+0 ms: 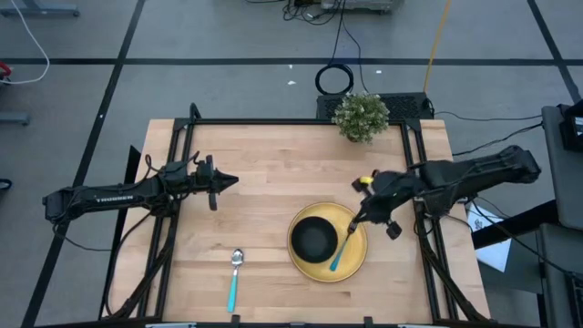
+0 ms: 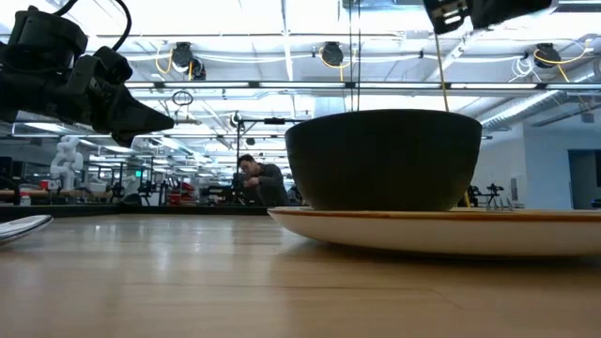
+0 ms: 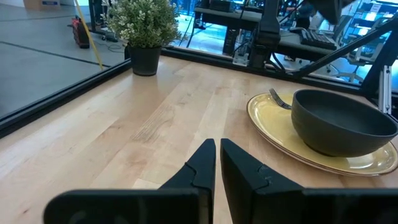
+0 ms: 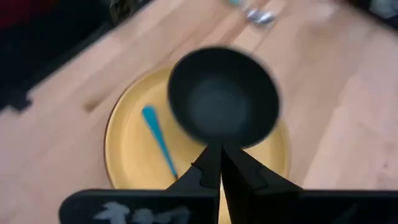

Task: Set table place
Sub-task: Put the blue spoon in the black bowl on the yellow plate

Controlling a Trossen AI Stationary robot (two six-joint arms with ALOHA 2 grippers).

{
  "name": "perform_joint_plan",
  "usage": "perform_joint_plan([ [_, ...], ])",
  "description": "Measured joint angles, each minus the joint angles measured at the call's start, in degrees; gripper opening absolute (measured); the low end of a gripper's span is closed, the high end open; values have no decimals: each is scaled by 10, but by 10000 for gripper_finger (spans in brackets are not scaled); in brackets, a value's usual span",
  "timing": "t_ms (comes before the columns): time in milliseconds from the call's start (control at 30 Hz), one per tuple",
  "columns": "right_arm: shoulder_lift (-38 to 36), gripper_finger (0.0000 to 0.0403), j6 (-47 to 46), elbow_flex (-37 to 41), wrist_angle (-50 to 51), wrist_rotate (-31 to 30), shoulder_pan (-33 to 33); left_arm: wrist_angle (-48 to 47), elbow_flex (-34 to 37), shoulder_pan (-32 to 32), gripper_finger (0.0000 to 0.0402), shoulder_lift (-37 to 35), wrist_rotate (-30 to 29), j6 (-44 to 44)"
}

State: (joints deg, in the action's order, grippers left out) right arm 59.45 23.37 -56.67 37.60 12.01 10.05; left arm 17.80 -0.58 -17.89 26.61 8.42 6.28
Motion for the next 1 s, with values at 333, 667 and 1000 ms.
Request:
perform_joint_plan([
  [333, -169, 0, -103, 109, -103, -78, -41, 0, 0, 0, 28, 0, 1, 0],
  [667, -244, 0, -164, 178, -185, -249, -58, 0, 0, 0, 28, 0, 1, 0],
  [1000, -308, 0, -253, 268, -289, -149, -87, 0, 0, 0, 28, 0, 1, 0],
])
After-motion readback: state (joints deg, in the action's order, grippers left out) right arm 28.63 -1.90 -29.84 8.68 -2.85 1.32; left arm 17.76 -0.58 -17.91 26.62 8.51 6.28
